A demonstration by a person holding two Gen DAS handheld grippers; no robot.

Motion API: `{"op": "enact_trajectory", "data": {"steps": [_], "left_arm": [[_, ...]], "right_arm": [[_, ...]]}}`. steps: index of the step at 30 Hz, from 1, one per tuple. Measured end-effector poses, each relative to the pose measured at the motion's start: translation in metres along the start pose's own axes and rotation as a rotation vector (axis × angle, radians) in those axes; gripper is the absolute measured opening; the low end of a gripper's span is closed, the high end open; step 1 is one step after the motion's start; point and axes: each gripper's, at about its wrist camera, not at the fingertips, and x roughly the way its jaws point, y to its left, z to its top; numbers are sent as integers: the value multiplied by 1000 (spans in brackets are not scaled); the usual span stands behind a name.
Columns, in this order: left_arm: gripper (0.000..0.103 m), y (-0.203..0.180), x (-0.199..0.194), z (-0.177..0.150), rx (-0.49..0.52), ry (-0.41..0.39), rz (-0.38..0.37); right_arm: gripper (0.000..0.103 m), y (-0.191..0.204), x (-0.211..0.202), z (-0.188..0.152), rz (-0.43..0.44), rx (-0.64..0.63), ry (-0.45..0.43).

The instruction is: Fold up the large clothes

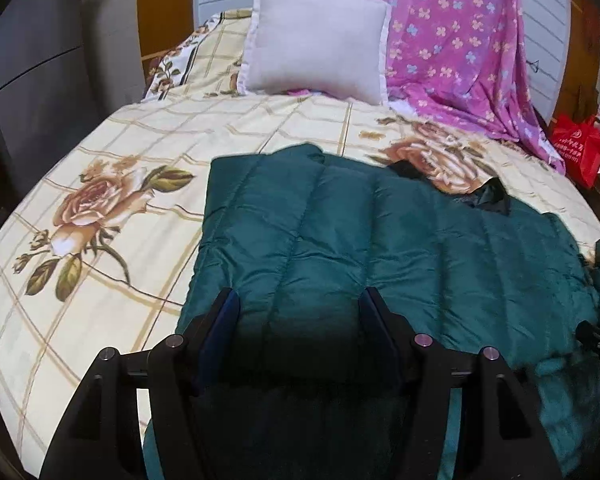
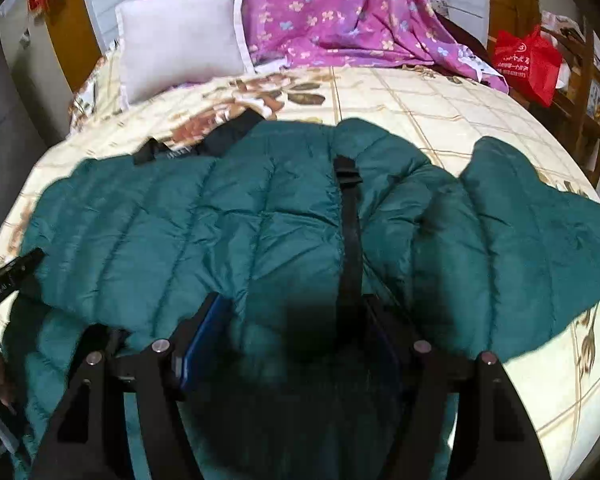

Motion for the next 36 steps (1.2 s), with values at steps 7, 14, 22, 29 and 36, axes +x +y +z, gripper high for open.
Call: {"op": "enact_trajectory", "data": {"steps": [7,14,22,29,36], "left_arm": [[45,-25,-33,-3,51,-27,-45],[45,-48,-51,-16,37,-14,-114],[45,-80,-69,-26,50,-13,-162],[45,-112,-82,-28,70,-35,-201],[45,-142,-79,-35,76,-8,-221]], "right_arm": [[80,4,-29,-6,-5,16,-43],[82,-4,-53,-13,-28,16,-67],[85,-26,-76,-20,-77,35,-109],[86,-55,-85,-25,-97,73,-115],[86,-84,-89,-26,-144,89,-121]]}}
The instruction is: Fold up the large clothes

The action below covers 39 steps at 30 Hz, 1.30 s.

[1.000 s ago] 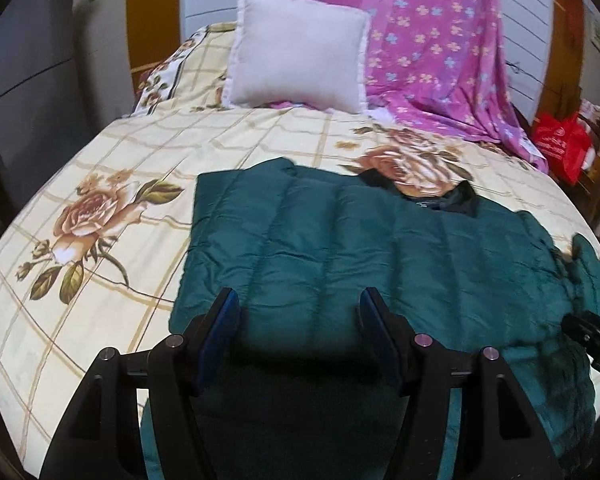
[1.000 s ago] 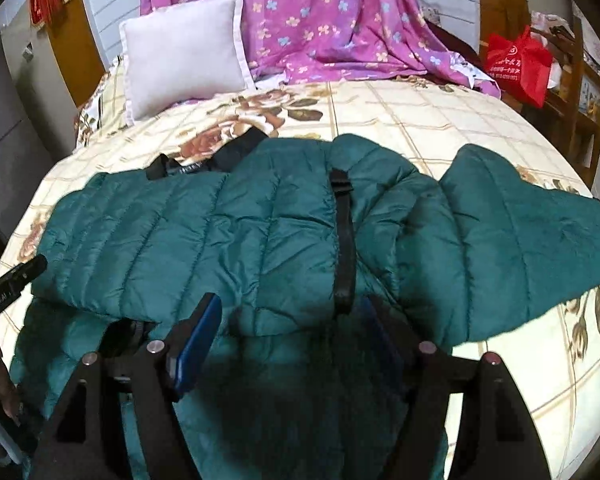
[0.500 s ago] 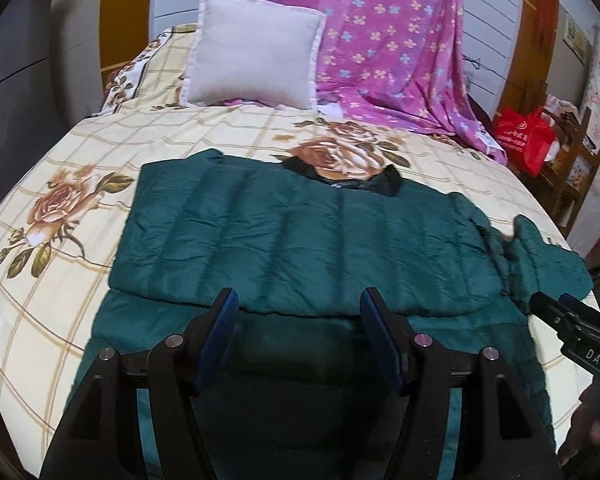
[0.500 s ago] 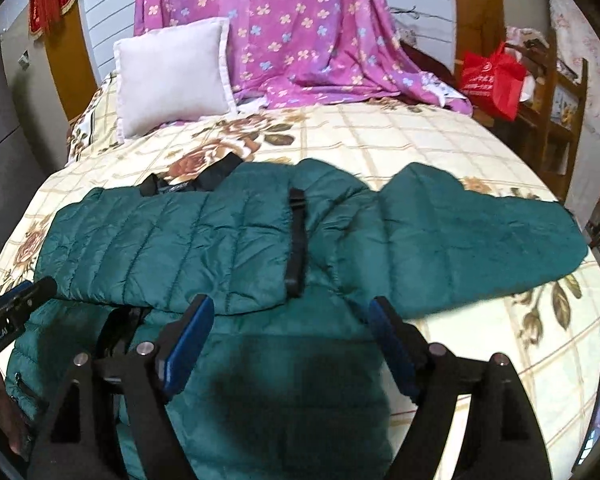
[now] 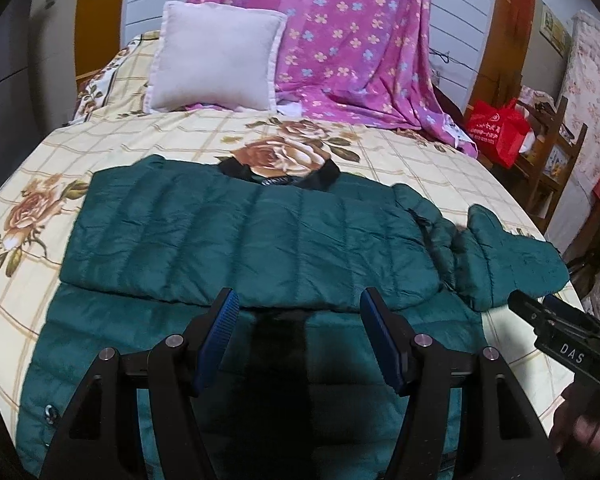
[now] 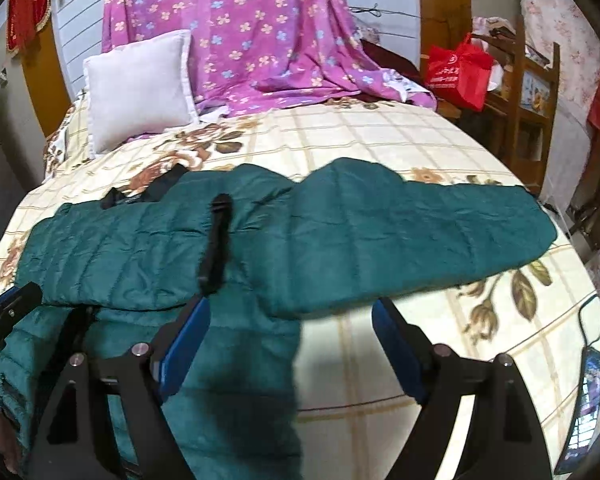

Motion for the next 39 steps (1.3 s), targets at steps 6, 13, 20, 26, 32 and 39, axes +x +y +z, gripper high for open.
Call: {"op": "enact_trajectory", "data": {"steps": [6,13,20,26,32,39], "left_arm": [[45,-18,6,-4,7,12,-4],[45,-39,15,-1,17,19,-8],[45,-50,28,-4,3,39,-20],[45,-51,36,-3,3,47,-17],[45,-42,36,-1,-5,38,-14],[45,-26,36,2,-24,34,-11]], "right_arm": [[86,-29,6,1,-17,45,10],[86,-54,12,5,-34,78,12],[87,-86,21,11,-79,107,14],[87,-131,35,24,-144,158,5],[87,-196,59,36,-227,298,11],[87,-273,89,43,-313,491,37]]}}
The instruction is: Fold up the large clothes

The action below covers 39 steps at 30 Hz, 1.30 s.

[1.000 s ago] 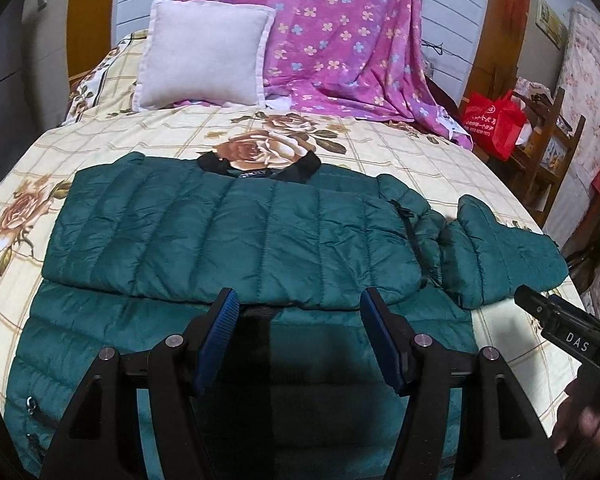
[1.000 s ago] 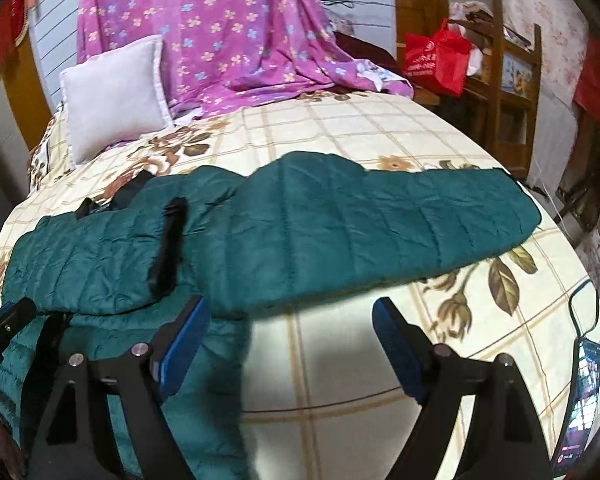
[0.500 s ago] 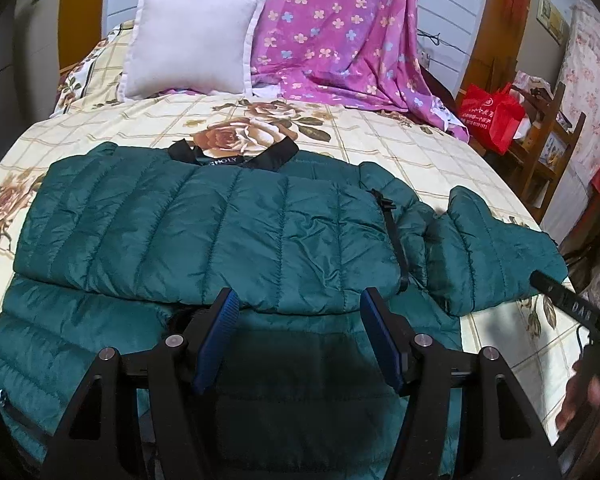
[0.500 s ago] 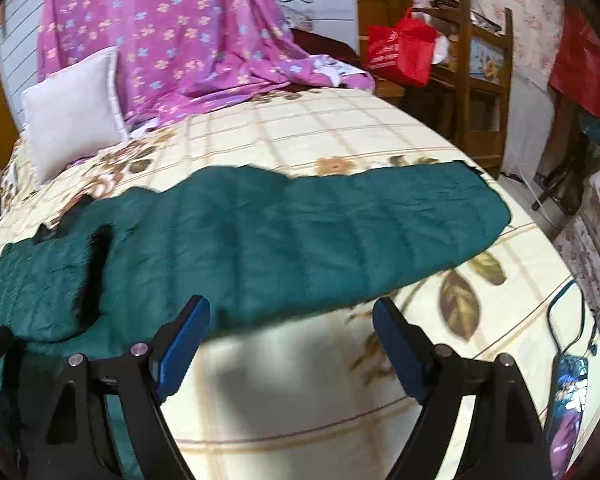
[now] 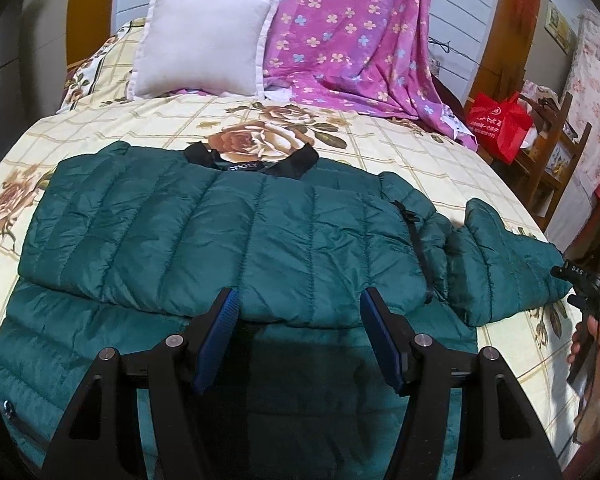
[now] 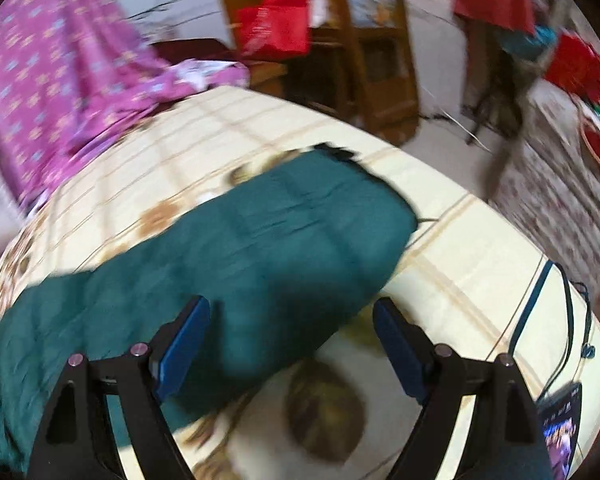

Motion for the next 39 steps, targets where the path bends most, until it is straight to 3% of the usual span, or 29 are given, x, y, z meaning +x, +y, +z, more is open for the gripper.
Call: {"op": "enact_trajectory", "data": {"steps": [5,9,11,12,13,16,22,28,32,39], "left_arm": [[45,5,0,1,13,-18,24],[45,9,4,1,29,-8,44],[45,11,5,1,36,2,50],[45,13,4,0,41,2,56],[45,15,2,0,44,-2,63],[45,21,-3,-1,49,-6,72],[45,42,-18,-1,62,-18,98],[45,73,-33,-5,50,-23,113],[45,99,-41,-7,19,-30,130],[45,146,-50,-5,-103,-76,131]], "right_arm": [[87,-17,29,19,-17,84,25],[87,-11,38,22,-14,55,-9],[72,-9,37,22,0,24,-25],[41,-9,34,22,15,16,-32],[23,-8,29,22,43,12,-39],[16,-5,3,23,124,-2,-85],[14,39,-87,23,340,-146,-203],[14,114,-157,-1,516,-298,-234],[14,178,-184,-35,625,-418,-179],[14,290,-195,-112,749,-611,-46]]}}
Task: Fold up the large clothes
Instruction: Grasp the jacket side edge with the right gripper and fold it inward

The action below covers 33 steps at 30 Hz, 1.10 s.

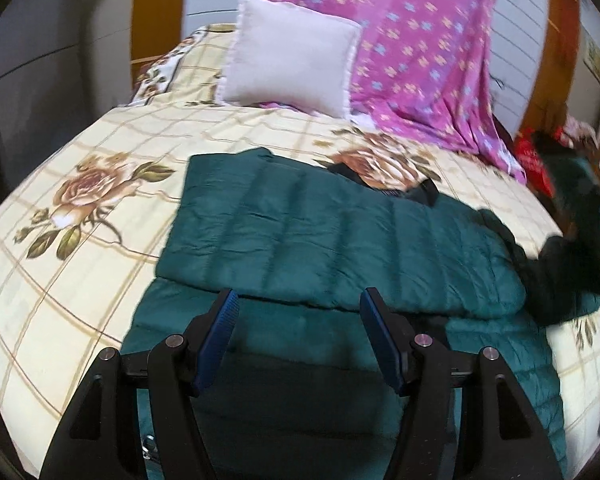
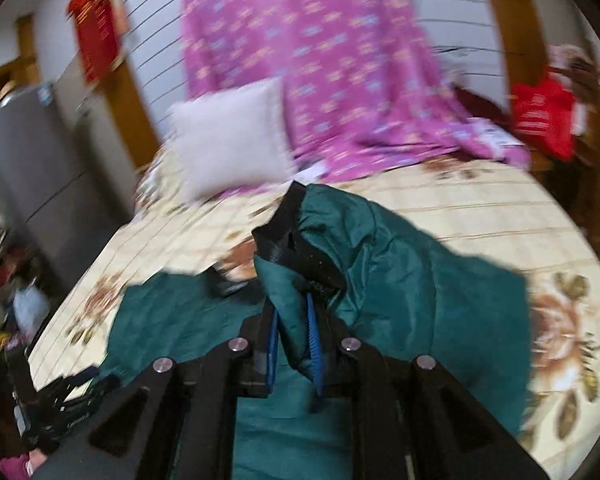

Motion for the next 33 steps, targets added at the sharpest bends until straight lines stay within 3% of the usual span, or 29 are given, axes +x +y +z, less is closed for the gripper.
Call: {"op": "enact_trajectory", "data": {"steps": [7,11,14,15,16,18,20,25,31,32,33], "left_arm": [[45,26,9,6,-95,18,-30],[45,38,9,8,-164,16,-65],[45,45,11,7,-218,22,-125],[45,45,12,7,-228,27,-139],[45,45,13,7,-234,33,-154],[45,44,12,7,-240,33,-178],[47,40,12,9,-251,40,-196],[53,25,15,16,-286,83,-237],[53,-8,50,34,-274,155,-131],[50,-10,55,34,-289,160,-142],[36,-12,62,35,-308,162,-174]], "right_arm": [[14,98,86,-21,109,-95,110],[14,123,134,-44,177,-68,214],[25,125,164,-58,235,-16,345],[36,122,163,-60,265,3,361],[48,120,157,-60,304,25,352],[58,118,137,-56,317,19,318],[62,112,107,-46,292,-15,281],[86,76,28,-28,200,-32,133],[86,16,-29,-23,120,45,49],[86,6,-34,-24,106,66,44],[86,-2,-37,-26,94,84,42]]}}
